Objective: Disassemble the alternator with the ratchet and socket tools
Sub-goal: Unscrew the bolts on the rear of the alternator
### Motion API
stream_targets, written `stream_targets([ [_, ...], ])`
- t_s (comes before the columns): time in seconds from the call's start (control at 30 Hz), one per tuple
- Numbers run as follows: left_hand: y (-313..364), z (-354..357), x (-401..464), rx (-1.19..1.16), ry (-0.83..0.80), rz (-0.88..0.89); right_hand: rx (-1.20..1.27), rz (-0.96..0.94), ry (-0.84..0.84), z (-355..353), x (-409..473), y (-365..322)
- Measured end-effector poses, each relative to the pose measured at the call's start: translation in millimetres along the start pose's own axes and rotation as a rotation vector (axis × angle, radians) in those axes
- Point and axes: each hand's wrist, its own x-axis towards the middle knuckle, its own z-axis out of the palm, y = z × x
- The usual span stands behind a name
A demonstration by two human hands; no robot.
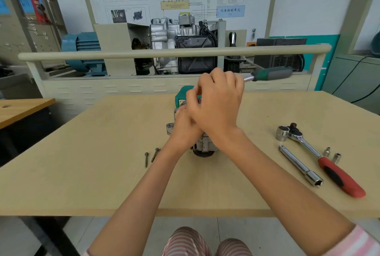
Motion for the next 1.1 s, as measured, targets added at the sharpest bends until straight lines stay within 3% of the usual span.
stream_targets([
  [0.07, 1, 1, 0, 0.015, -0.008, -0.002, 0.029, 0.004, -0.062, 1, 3, -3],
  [0.17, -1, -1, 1, 0.041, -0.078, -0.061, 0.453, 0.102, -0.200, 2, 20, -2],
  [0.27, 0, -4, 2, 0.043, -0.141, -0.022, 0.871, 0.362, -0.361, 4, 35, 7],
  [0.37, -1, -3, 3, 0.030, -0.136, 0.025, 1.124, 0.479, -0.417, 3, 36, 14],
  [0.47, -5, 0, 1, 0.052, -0.080, 0.045, 0.966, 0.317, -0.311, -2, 25, 10],
  [0.57, -7, 3, 1, 0.023, -0.010, -0.056, 0.141, 0.022, -0.177, 1, 12, 11],
  [0.63, -6, 4, 2, 0.052, -0.012, -0.102, -0.170, -0.004, -0.182, 1, 8, 8],
  [0.7, -3, 4, 2, 0.051, -0.026, -0.098, -0.058, 0.024, -0.204, 1, 11, 7],
  [0.77, 2, 1, 0, 0.032, -0.062, -0.036, 0.371, 0.088, -0.249, 0, 19, 11],
  [0.87, 1, -1, 0, 0.069, -0.126, 0.015, 1.118, 0.398, -0.443, -3, 35, 21],
  [0.93, 0, -2, 1, 0.073, -0.128, 0.022, 1.298, 0.535, -0.464, 0, 39, 23],
  [1.0, 0, -2, 1, 0.054, -0.116, 0.021, 1.152, 0.462, -0.382, 1, 34, 17],
  [1.1, -7, -3, 2, 0.001, -0.056, -0.037, 0.390, 0.107, -0.114, 4, 11, 9],
])
